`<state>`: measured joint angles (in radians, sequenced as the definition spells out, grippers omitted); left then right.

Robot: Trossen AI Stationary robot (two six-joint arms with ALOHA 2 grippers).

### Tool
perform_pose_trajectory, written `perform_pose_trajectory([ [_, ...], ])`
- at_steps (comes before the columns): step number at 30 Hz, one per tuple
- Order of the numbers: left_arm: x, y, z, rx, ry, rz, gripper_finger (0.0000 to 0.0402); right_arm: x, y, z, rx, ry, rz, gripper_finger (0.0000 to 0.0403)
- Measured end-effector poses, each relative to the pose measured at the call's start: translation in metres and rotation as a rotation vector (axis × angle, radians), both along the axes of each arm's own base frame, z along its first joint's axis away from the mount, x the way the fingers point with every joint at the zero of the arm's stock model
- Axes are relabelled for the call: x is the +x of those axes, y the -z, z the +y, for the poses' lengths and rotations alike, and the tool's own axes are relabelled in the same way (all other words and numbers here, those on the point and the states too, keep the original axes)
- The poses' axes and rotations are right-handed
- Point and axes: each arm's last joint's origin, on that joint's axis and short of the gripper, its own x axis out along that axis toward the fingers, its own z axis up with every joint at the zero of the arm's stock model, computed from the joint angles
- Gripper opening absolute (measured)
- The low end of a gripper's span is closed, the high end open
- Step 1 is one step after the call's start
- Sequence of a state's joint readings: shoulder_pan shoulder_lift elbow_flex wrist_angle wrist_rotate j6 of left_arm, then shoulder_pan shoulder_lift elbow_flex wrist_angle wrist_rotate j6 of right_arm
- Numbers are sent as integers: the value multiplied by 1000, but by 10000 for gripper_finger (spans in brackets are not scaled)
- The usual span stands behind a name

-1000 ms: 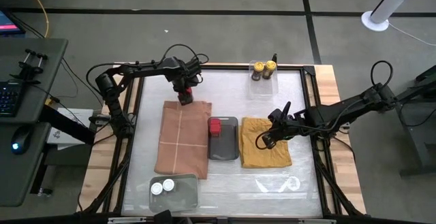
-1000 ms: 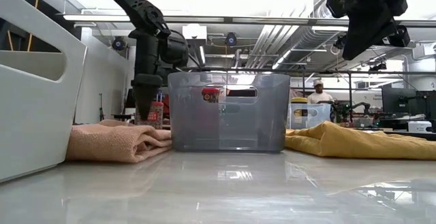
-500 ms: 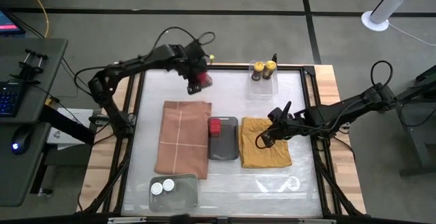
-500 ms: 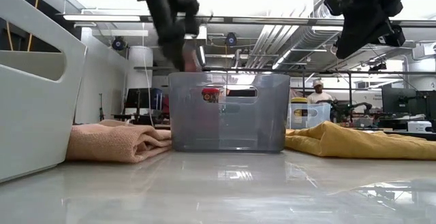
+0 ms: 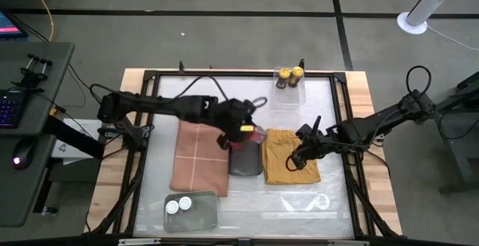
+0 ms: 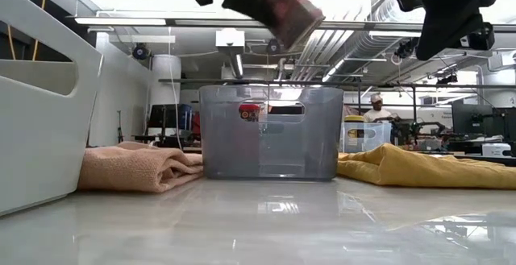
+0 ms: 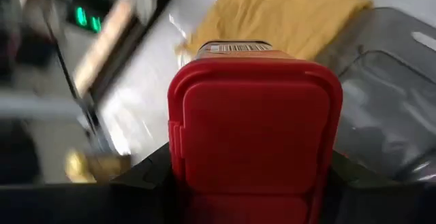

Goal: Sort spices by type
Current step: Put the red seasoning can into the black bin

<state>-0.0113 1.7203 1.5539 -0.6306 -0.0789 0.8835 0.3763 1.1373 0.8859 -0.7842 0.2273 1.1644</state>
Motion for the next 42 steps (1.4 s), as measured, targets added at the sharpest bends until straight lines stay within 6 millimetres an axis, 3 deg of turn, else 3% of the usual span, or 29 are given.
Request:
perform_pose_trajectory([
  [3, 5, 5, -6, 111, 127, 10, 185, 0, 0, 0, 2, 3, 0, 0],
  [10, 11, 30, 4, 502, 363, 200, 185, 0, 0, 0, -7, -12, 1, 0],
  [20, 13, 37, -10, 384, 443, 189, 185, 0, 0, 0, -18, -28, 6, 0],
  [33, 22, 81, -3, 357, 500, 368, 185, 0, 0, 0, -18, -27, 0, 0],
  [38, 26, 87, -3, 355, 497, 369, 185, 0, 0, 0, -11, -12, -4, 0],
  [42, 28, 87, -3, 343, 473, 346, 235, 0, 0, 0, -9, -8, -4, 0],
])
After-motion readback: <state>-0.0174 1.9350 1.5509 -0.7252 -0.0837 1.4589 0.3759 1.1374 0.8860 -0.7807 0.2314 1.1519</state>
